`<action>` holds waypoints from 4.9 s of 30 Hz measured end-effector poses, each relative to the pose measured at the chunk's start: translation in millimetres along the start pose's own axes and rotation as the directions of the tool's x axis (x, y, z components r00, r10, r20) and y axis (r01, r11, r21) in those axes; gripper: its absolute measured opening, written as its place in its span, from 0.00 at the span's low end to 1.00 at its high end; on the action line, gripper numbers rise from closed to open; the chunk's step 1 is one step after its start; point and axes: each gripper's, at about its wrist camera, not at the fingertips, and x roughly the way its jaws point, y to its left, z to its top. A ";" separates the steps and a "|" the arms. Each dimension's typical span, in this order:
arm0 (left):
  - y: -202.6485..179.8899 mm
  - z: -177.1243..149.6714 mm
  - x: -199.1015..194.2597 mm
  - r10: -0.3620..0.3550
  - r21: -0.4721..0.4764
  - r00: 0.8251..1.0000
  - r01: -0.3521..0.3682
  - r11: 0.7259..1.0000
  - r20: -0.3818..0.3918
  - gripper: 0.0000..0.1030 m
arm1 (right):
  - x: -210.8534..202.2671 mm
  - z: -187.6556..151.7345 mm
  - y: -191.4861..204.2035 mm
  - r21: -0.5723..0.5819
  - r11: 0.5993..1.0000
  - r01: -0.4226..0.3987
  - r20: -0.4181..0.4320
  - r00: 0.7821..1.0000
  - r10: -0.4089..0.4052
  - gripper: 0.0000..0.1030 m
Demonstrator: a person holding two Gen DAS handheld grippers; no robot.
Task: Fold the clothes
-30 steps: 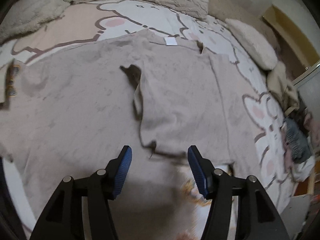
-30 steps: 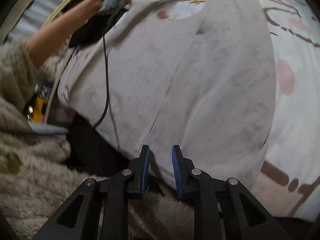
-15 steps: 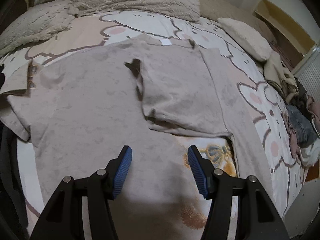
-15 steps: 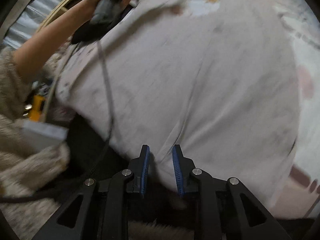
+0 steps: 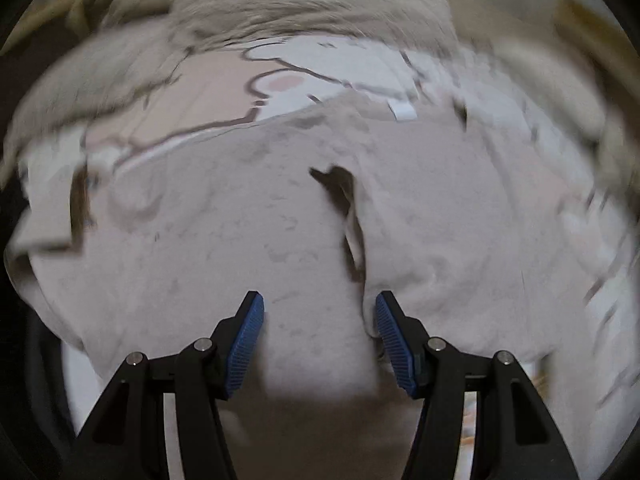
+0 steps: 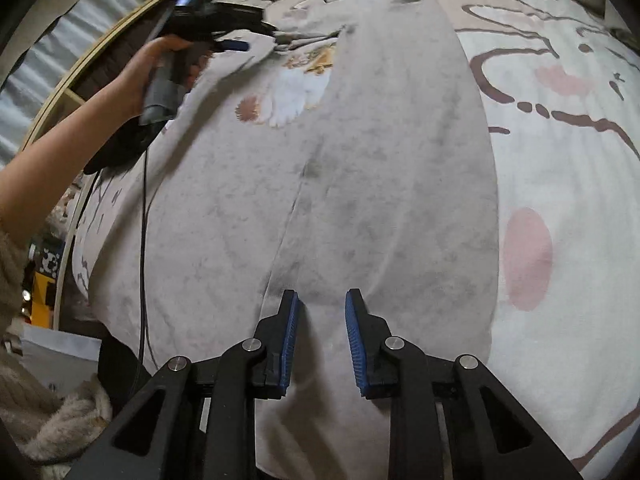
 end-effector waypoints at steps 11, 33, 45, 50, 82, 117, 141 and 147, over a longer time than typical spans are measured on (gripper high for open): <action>17.1 -10.2 -42.1 0.024 0.124 0.994 -0.037 0.992 0.102 0.56 | 0.1 -4.4 -8.8 0.054 0.997 -0.057 0.012 0.998 0.056 0.24; 95.9 25.6 -44.6 0.135 -0.110 0.976 -0.117 0.987 0.169 0.56 | 0.0 -5.3 -26.1 0.109 0.985 -0.133 0.005 0.991 0.133 0.24; 170.9 -58.0 -87.1 0.056 -0.348 0.957 0.050 0.936 0.286 0.78 | -1.7 -9.6 -20.9 0.082 0.991 -0.101 0.036 0.994 0.099 0.24; 151.9 -22.4 -69.0 0.246 -0.046 0.936 -0.242 0.969 0.251 0.68 | -0.3 -8.3 -22.1 0.086 0.991 -0.106 0.035 0.994 0.103 0.24; 150.4 76.0 -106.3 -0.351 -0.276 0.922 0.384 0.881 0.162 0.05 | -29.6 27.4 -24.3 0.161 0.938 -0.306 0.104 0.951 0.292 0.24; 35.8 -16.8 -18.3 -0.253 0.281 0.960 0.212 0.936 0.119 0.60 | 95.1 260.7 -63.7 0.530 0.786 -0.318 0.178 0.948 0.263 0.09; 16.6 4.0 -55.6 -0.517 -0.288 0.827 0.561 0.776 0.219 0.12 | 3.9 341.2 -42.1 0.225 0.974 -0.025 0.223 0.974 -0.027 0.07; 6.0 1.5 -51.7 -0.558 -0.349 0.790 0.613 0.709 0.253 0.12 | 44.9 274.4 -82.5 0.515 0.792 -0.327 0.218 0.944 0.248 0.82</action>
